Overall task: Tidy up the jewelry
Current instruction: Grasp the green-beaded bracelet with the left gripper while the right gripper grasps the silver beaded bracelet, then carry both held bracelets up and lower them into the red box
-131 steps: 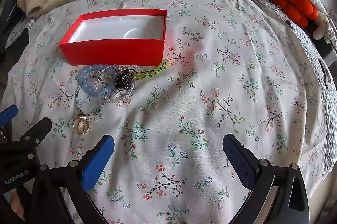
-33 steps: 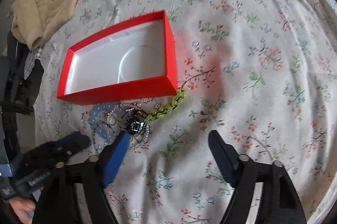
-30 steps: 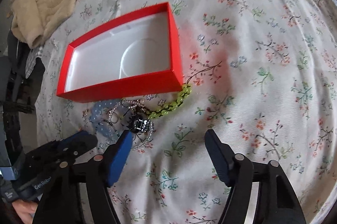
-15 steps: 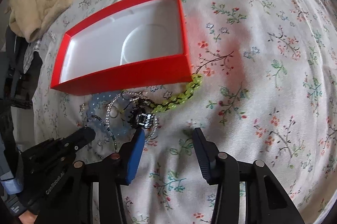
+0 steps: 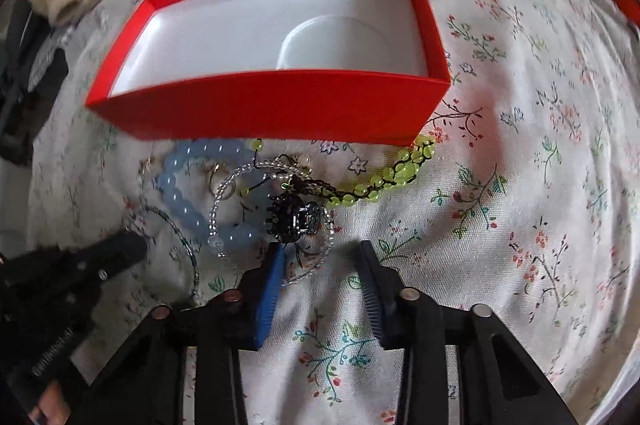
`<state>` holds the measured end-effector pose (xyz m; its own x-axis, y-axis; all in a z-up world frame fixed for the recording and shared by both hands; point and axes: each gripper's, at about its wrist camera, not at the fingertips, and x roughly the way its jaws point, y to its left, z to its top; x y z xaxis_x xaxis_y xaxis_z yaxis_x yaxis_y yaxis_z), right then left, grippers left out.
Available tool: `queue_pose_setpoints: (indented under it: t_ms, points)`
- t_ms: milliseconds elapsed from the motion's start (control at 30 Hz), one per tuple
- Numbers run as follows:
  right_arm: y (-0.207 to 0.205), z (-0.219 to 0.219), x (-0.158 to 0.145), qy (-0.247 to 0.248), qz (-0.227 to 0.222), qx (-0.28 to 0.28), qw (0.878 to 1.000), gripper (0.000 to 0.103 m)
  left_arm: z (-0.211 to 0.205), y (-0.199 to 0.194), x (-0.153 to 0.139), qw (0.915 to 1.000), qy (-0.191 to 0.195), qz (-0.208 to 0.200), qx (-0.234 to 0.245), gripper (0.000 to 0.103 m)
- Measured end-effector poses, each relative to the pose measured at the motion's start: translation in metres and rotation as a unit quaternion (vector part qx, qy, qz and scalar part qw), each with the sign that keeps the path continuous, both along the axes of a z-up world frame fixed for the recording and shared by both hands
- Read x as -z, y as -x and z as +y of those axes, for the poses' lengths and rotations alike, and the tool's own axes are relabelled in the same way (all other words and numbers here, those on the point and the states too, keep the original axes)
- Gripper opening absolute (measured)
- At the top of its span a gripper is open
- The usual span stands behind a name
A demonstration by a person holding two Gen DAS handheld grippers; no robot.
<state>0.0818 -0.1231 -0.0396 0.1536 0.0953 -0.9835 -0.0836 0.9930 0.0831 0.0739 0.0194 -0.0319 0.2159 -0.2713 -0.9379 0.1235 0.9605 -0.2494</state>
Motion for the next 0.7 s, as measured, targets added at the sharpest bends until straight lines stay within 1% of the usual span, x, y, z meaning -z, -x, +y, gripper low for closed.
queue_pose_setpoints:
  t_ms: [33, 67, 133, 167, 233, 400, 467, 600, 700]
  points:
    - [0.001, 0.001, 0.000, 0.000, -0.001, -0.004, 1.000, 0.026, 0.001, 0.000, 0.000, 1.0000, 0.001, 0.000, -0.001, 0.004]
    - [0.002, 0.002, 0.000, -0.003, -0.001, -0.006, 1.000, 0.017, 0.002, 0.001, 0.000, 1.0000, 0.002, 0.001, -0.001, 0.004]
    - [0.002, -0.004, -0.002, -0.024, 0.002, 0.005, 1.000, 0.009, 0.000, 0.001, -0.002, 1.0000, 0.004, 0.001, -0.003, 0.004]
    - [0.007, -0.012, -0.004, -0.033, 0.005, 0.009, 0.999, 0.008, 0.001, 0.002, -0.003, 1.0000, 0.006, 0.000, -0.005, 0.004]
    - [0.008, -0.017, -0.007, -0.044, 0.003, 0.017, 0.999, 0.006, 0.005, 0.006, -0.007, 0.9999, 0.013, -0.003, -0.007, 0.004]
    - [0.014, -0.039, -0.020, -0.049, -0.009, 0.022, 0.999, 0.004, 0.015, 0.014, -0.020, 0.9993, 0.033, -0.012, -0.009, 0.004]
    - [0.017, -0.048, -0.028, -0.053, -0.017, 0.023, 0.998, 0.004, 0.018, 0.017, -0.023, 0.9991, 0.037, -0.016, -0.009, 0.004]
    - [0.023, -0.052, -0.048, -0.065, -0.037, 0.027, 0.997, 0.004, 0.024, 0.022, -0.033, 0.9987, 0.044, -0.025, -0.009, 0.004]
    - [0.038, -0.061, -0.064, -0.076, -0.053, 0.027, 0.995, 0.004, 0.024, 0.022, -0.041, 0.9983, 0.049, -0.032, -0.008, 0.004]
